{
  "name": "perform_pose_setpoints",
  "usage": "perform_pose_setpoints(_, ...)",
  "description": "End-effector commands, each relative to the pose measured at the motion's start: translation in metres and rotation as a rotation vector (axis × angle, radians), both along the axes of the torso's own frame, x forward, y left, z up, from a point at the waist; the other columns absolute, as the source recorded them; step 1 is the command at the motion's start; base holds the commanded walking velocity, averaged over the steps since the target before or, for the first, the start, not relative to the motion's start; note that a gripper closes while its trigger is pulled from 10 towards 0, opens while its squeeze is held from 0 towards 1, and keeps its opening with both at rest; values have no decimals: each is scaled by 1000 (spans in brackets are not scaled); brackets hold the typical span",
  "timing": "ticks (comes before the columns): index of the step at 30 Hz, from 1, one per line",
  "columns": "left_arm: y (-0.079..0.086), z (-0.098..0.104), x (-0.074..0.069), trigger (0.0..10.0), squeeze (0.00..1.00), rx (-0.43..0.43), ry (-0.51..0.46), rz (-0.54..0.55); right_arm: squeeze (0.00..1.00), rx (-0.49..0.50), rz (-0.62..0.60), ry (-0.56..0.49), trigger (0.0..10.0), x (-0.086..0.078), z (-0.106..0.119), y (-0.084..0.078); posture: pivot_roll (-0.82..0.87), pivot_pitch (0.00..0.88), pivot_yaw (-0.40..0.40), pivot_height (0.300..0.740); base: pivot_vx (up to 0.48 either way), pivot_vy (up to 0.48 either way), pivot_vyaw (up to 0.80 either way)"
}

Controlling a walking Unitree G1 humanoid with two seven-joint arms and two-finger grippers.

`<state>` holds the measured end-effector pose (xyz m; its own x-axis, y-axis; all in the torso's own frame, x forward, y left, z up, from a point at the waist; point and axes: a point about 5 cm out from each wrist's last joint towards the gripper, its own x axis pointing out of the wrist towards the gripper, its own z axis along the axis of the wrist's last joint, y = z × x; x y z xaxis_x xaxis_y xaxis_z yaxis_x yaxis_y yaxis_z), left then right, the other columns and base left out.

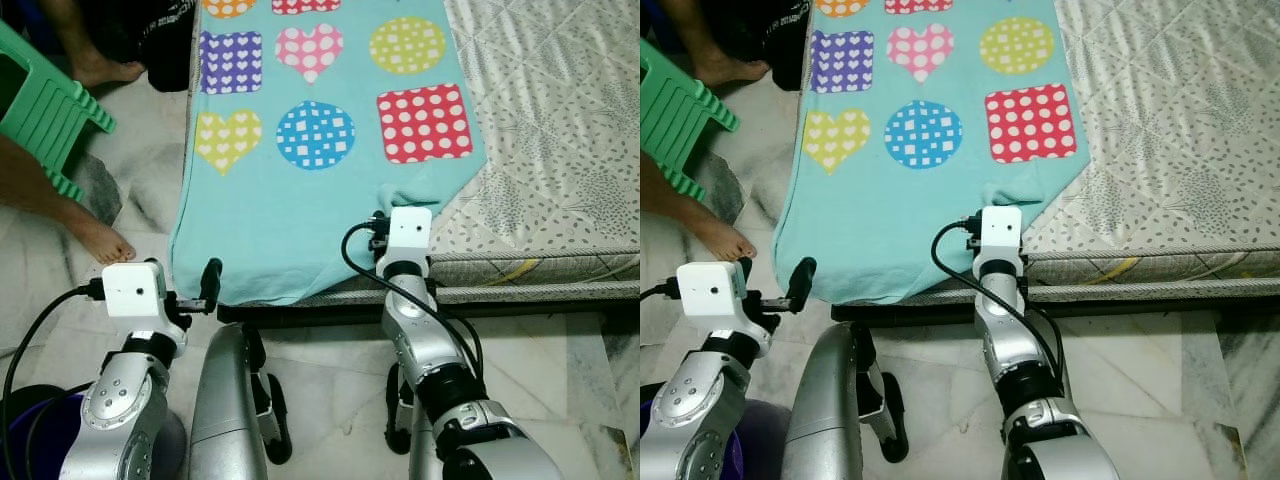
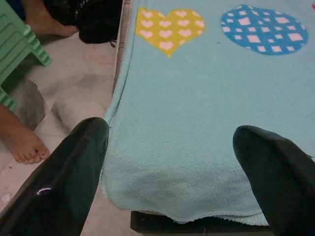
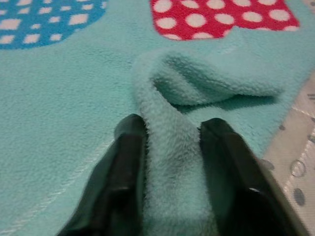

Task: Clean up the room

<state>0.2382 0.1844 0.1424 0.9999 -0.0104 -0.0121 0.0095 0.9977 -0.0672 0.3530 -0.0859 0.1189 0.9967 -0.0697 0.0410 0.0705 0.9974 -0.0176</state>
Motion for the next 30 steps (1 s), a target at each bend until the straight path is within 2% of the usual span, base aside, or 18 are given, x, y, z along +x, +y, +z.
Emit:
perform_pose_setpoints(1, 5, -8, -4, 10000, 0, 5, 35, 19, 0, 23, -12, 27, 0, -5, -9, -3, -10, 392, 105, 567, 0, 0, 0)
perform_pose_setpoints(16, 3, -9, -2, 10000, 0, -7, 29, 20, 0, 84, -76, 62, 0, -10, -13, -21, -22, 384, 101, 567, 0, 0, 0)
perform_pose_setpoints(22, 5, -9, -4, 10000, 0, -6, 30, 27, 0, 102, -103, 52, 0, -15, -7, -40, -25, 375, 95, 567, 0, 0, 0)
perform_pose_setpoints(27, 5, -9, -5, 10000, 0, -7, 31, 28, 0, 98, -112, 48, 0, -19, -7, -48, -30, 376, 94, 567, 0, 0, 0)
perform_pose_setpoints(30, 4, -10, -5, 10000, 0, -9, 33, 25, 0, 102, -142, 78, 0, -28, -10, -60, -32, 377, 95, 567, 0, 0, 0)
